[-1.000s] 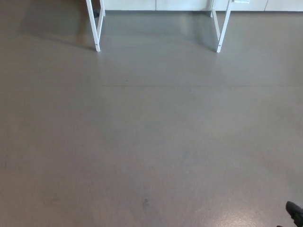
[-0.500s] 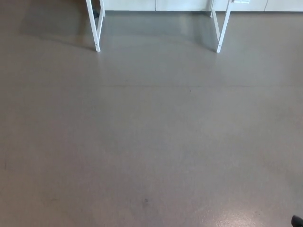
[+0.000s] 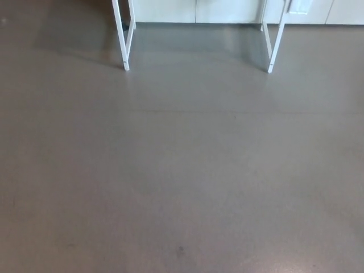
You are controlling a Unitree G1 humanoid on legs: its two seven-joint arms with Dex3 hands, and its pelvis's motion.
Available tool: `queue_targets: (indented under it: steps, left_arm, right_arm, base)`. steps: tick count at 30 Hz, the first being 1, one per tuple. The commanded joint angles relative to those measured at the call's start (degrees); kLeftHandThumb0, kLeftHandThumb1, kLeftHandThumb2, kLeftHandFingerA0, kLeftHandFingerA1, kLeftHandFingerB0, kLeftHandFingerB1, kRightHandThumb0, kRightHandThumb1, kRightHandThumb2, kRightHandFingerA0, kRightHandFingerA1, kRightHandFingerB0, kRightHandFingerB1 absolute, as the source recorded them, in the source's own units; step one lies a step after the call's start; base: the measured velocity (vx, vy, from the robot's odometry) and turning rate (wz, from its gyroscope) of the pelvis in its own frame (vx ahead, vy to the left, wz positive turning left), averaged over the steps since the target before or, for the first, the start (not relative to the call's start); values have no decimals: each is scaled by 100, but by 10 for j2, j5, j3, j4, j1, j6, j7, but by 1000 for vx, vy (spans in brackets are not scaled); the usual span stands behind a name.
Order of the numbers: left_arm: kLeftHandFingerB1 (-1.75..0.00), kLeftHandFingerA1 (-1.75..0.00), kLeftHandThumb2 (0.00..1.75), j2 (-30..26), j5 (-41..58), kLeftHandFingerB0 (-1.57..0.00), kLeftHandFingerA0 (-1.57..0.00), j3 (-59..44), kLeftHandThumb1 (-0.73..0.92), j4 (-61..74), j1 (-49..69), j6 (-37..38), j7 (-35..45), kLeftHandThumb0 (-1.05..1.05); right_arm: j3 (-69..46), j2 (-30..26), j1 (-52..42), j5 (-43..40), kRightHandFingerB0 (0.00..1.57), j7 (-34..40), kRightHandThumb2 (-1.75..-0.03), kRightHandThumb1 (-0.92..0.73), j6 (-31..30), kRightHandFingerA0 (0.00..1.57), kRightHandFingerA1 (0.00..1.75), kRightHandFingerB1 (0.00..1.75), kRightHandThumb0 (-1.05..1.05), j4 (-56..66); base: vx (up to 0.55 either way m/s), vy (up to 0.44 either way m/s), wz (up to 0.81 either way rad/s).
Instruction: The robot walk towards a table in front and uses its left hand to pickup a tennis ball on the left side and put it in a container on the right hand side
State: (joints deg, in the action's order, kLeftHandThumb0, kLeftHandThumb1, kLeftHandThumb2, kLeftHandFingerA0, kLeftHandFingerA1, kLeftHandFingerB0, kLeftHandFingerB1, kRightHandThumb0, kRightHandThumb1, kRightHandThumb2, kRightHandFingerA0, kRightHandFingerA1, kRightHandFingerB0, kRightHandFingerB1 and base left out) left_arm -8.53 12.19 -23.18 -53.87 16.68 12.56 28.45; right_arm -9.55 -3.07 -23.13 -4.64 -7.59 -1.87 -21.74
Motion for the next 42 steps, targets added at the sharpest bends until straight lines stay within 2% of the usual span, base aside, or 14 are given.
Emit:
queue_targets:
  steps: [1,5,6,7,8,12,17,18,22,23,32,35,36,42]
  left_arm:
    - [-32,-32,60,-14,-1,-16,-15,6,46,0,-8,36,-14,-30]
    - [-32,-32,60,-15,1,-16,-15,11,46,1,-8,37,-17,-30]
    - [-31,-27,55,-19,-3,-29,-13,14,47,-7,-13,38,-17,-26]
    - [-31,-27,55,-21,-5,-29,-13,16,47,-12,-16,39,-17,-26]
    - [-36,-32,58,-23,-10,-31,-16,22,40,-5,-14,32,-26,-33]
    - [-36,-32,59,-27,-10,-32,-15,32,39,5,-8,27,-30,-37]
    - [-36,-32,59,-31,-8,-31,-15,40,39,12,-5,28,-28,-39]
    - [-36,-32,60,-30,-1,-28,-12,39,39,11,-9,32,-18,-36]
    - [-36,-32,59,-32,0,-30,-15,43,39,7,-17,26,-22,-37]
    - [-36,-32,58,-30,5,-29,-16,40,38,2,-24,18,-23,-37]
    - [-35,-33,59,-24,9,-25,-16,44,39,-4,-35,14,-14,-34]
    - [-35,-34,59,-22,7,-25,-18,47,39,-3,-30,17,-12,-33]
    - [-31,-29,54,-21,6,-29,-21,48,45,-1,-27,19,-13,-28]
    - [-34,-34,59,-24,8,-26,-24,51,41,-6,-31,28,-1,-31]
  right_arm:
    - [41,-39,6,42,10,-6,-97,-56,-53,0,48,51,-9,28]
    - [50,-47,7,38,10,-4,-97,-56,-65,0,48,51,-9,35]
    - [49,-48,12,29,31,-15,-97,-55,-58,2,49,66,-17,28]
    - [49,-48,15,25,31,-20,-97,-55,-55,2,49,66,-17,26]
    - [55,-53,19,31,30,-24,-62,-77,-46,12,38,61,-24,13]
    - [59,-59,23,20,18,-45,-72,-71,-49,8,36,57,-37,8]
    - [65,-66,12,4,20,-73,-66,-76,-72,5,32,59,-33,45]
    - [63,-73,27,-5,23,-96,-75,-70,-66,6,48,60,-39,23]
    - [60,-81,36,-20,24,-125,-65,-73,-71,4,39,60,-38,11]
    - [63,-83,38,-20,20,-128,-75,-67,-74,5,37,57,-45,13]
    - [50,-85,58,-24,10,-125,-77,-66,-66,4,39,50,-38,-9]
    - [34,-72,46,-31,7,-108,-67,-71,-61,4,41,43,-28,-4]
    - [31,-70,42,-29,0,-103,-99,-52,-55,0,50,48,-26,-4]
    - [25,-64,51,-21,1,-94,-100,-53,-41,2,52,50,-24,-13]
  base:
    - [102,370,-50]
    - [131,231,-12]
    - [135,207,-1]
    - [189,199,1]
    - [193,169,2]
    - [170,60,9]
    - [187,-83,9]
    - [233,-197,23]
    - [344,-142,15]
    - [363,-118,-11]
    - [175,38,-12]
    - [286,189,-18]
    - [232,364,6]
    - [233,159,6]
